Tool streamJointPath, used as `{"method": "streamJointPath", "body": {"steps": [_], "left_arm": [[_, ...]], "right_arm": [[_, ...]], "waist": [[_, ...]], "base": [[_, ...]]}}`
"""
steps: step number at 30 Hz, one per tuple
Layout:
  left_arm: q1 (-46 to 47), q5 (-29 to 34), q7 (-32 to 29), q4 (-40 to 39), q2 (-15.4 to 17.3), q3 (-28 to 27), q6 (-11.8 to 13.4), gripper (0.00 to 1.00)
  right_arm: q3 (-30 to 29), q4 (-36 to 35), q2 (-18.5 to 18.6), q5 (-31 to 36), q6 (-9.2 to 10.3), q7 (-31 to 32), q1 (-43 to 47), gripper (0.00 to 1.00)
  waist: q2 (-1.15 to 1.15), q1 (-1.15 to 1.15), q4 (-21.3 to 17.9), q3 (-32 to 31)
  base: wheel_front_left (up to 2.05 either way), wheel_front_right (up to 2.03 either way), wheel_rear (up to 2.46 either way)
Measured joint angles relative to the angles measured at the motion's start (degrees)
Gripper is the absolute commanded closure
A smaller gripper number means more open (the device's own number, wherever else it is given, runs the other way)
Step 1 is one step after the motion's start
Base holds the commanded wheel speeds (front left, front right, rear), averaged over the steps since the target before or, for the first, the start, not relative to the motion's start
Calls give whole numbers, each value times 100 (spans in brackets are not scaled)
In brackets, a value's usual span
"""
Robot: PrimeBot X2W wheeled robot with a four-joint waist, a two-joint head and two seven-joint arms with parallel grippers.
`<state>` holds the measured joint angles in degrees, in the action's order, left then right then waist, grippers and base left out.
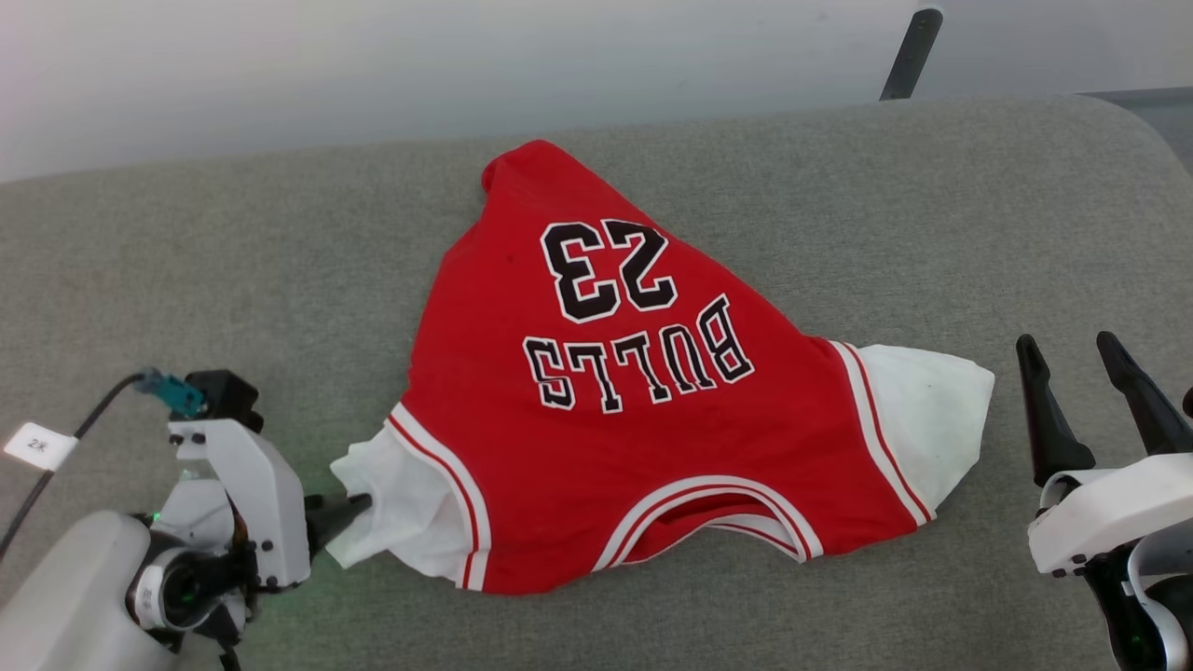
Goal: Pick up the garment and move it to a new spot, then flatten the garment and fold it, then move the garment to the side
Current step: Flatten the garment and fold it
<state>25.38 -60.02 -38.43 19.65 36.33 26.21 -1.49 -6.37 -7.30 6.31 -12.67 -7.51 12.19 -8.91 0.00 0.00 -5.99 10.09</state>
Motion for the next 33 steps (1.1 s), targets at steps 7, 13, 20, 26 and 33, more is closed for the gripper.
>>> {"method": "streamJointPath", "body": {"steps": [7,13,20,26,33], "left_arm": [[96,-302,-87,254,-212,-33,-207,100],[220,-407,-140,522,-386,12,-275,100],[392,-198,-69,665,-350,143,-358,8],[554,-122,22,662,-298,146,-411,0],[752,105,15,633,-158,257,-432,0]], "right_arm": [[5,-9,14,0,0,27,-19,0],[5,-24,20,0,0,68,-32,0],[27,-27,18,-1,0,77,-76,0],[23,-23,15,-2,0,89,-69,0],[71,-20,3,-44,0,93,-66,0]], "waist": [[0,0,65,33],[0,0,113,54],[0,0,126,62],[0,-1,144,47],[0,0,124,63]], "base": [[0,0,0],[0,0,0],[0,0,0],[0,0,0],[0,0,0]]}}
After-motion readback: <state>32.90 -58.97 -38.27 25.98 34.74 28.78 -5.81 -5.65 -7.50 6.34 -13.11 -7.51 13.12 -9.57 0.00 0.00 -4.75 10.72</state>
